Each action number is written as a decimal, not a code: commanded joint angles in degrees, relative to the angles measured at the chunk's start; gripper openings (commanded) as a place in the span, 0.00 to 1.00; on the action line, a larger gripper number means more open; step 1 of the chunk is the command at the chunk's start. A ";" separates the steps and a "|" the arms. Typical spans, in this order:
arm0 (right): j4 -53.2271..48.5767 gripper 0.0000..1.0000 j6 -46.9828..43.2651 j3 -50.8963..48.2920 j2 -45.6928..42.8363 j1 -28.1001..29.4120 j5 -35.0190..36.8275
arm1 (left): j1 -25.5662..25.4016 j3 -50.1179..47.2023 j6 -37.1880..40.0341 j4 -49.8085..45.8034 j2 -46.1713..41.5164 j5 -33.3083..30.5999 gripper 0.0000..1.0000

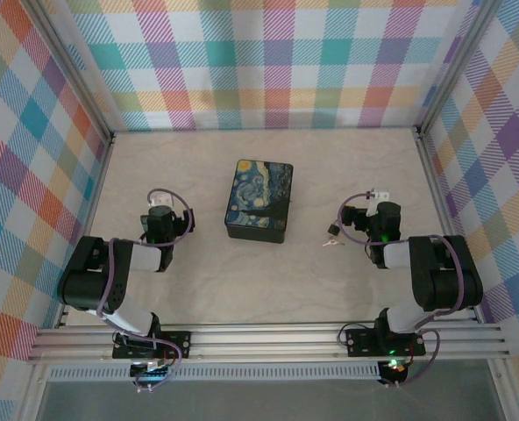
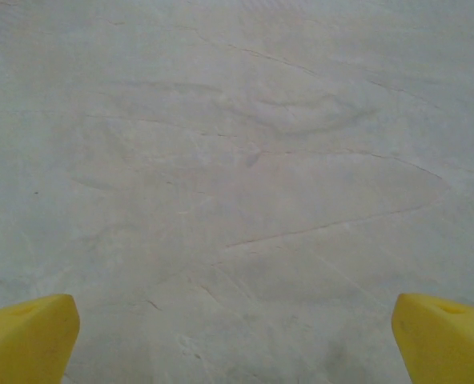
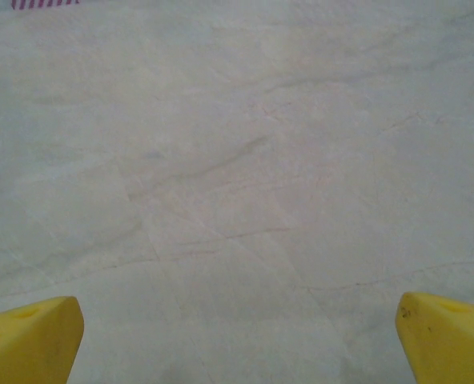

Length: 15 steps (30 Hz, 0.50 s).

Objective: Unlock the padlock with the key

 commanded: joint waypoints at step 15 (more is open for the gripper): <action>3.68 1.00 -0.83 0.44 -0.71 -0.47 -1.02 | 1.79 0.95 1.88 3.56 -0.24 7.35 1.00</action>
